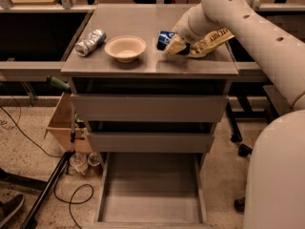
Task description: Pick pepsi can from bottom drawer and place on counter
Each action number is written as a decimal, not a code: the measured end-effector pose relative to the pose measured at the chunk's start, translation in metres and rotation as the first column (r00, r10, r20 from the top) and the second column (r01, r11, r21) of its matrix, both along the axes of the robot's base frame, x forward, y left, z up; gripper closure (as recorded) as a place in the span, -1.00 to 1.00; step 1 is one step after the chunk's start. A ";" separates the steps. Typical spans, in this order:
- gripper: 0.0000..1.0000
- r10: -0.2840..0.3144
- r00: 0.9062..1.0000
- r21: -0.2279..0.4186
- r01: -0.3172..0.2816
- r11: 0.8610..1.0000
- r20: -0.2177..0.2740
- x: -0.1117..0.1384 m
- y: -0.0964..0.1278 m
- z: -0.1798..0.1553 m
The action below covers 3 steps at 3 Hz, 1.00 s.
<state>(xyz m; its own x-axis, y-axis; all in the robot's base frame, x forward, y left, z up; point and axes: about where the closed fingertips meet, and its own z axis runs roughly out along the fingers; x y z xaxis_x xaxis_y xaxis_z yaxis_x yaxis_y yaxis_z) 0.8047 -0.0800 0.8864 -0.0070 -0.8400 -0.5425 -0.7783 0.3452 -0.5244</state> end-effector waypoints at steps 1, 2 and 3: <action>-0.31 -0.005 1.000 -0.012 0.005 1.000 -0.008 -0.001 0.004 -0.005; -0.77 -0.005 1.000 -0.012 0.005 1.000 -0.008 -0.001 0.004 -0.005; -1.00 -0.005 1.000 -0.012 0.005 1.000 -0.008 -0.001 0.004 -0.005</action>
Offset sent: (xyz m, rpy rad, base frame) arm -0.0009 0.0035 -0.0044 -0.0105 0.0073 -0.0042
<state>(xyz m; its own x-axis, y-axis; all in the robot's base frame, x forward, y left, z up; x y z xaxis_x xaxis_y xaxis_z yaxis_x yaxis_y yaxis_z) 0.8036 -0.0760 0.8813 -0.0154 -0.8463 -0.5325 -0.7812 0.3426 -0.5219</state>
